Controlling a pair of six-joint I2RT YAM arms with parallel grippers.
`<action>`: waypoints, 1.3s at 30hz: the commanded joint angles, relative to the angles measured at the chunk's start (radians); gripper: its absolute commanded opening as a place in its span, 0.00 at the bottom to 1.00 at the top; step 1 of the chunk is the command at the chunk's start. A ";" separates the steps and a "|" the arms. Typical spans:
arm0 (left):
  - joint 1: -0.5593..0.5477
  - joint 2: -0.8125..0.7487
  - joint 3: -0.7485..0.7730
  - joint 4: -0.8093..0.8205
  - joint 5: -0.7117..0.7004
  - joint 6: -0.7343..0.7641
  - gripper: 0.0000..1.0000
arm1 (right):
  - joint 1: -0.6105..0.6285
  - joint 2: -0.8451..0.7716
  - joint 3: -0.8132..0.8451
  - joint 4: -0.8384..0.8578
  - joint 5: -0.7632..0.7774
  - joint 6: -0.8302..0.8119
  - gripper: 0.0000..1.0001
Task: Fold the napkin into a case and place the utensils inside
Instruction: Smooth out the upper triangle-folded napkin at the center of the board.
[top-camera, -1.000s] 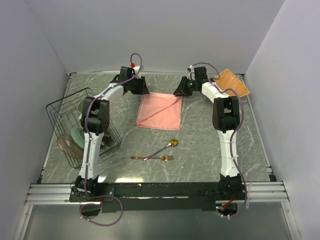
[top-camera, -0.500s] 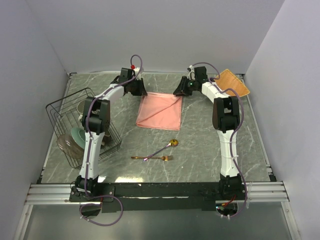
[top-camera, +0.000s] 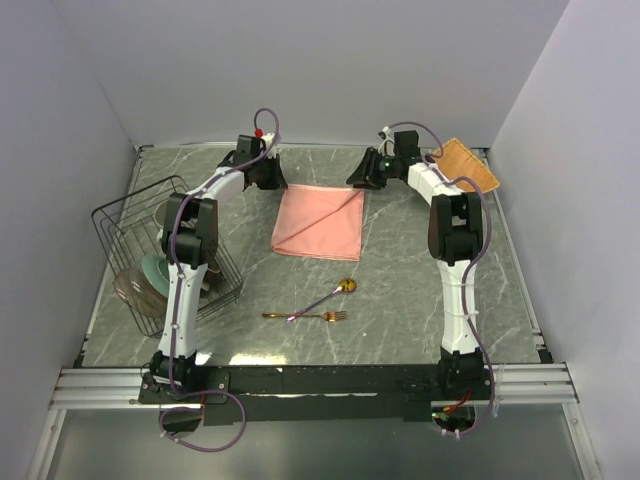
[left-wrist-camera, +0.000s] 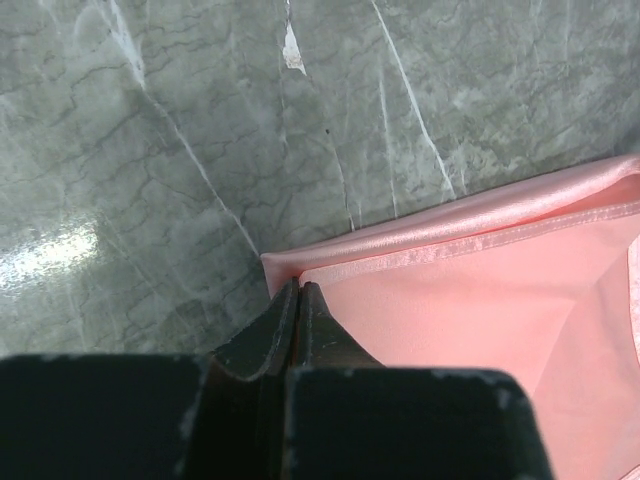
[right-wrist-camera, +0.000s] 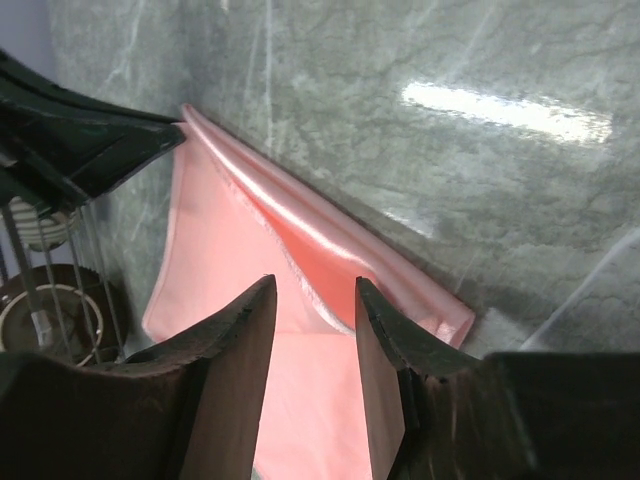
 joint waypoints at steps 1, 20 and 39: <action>0.004 -0.012 0.016 0.032 -0.014 -0.026 0.01 | -0.004 -0.108 -0.021 0.077 -0.067 0.028 0.45; 0.004 -0.023 -0.015 0.018 -0.002 -0.030 0.01 | 0.044 -0.015 -0.126 0.411 -0.195 0.409 0.40; 0.022 -0.024 -0.029 0.009 0.010 -0.035 0.01 | 0.016 0.061 -0.092 0.373 -0.086 0.401 0.44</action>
